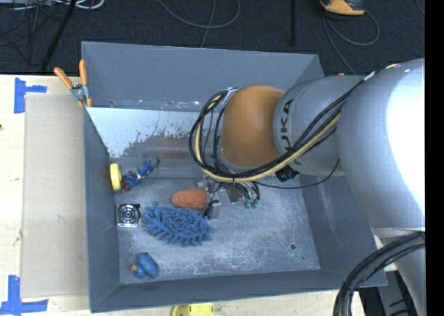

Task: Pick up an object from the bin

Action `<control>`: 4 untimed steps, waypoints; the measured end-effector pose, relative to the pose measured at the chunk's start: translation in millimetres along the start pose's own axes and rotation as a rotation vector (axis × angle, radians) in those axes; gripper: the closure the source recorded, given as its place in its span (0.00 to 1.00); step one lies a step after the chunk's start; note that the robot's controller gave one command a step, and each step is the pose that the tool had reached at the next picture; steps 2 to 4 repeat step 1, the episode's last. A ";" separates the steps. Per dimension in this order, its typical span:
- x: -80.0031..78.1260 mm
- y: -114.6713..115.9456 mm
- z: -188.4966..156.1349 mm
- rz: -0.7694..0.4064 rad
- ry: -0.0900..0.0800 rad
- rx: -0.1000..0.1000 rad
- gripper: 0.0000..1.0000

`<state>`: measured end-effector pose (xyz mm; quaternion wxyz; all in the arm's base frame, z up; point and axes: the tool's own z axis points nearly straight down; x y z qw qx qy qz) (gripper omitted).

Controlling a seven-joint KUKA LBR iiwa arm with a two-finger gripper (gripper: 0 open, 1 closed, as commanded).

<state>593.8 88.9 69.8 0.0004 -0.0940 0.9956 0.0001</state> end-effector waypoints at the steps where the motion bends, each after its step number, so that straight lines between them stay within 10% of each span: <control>1: 5.8 -16.4 -172.0 0.037 -0.009 0.001 1.00; 4: 5.8 -16.4 -172.0 0.037 -0.009 0.001 1.00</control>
Offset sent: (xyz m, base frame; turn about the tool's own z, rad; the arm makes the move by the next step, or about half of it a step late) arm 0.0000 0.0000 0.0000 0.0000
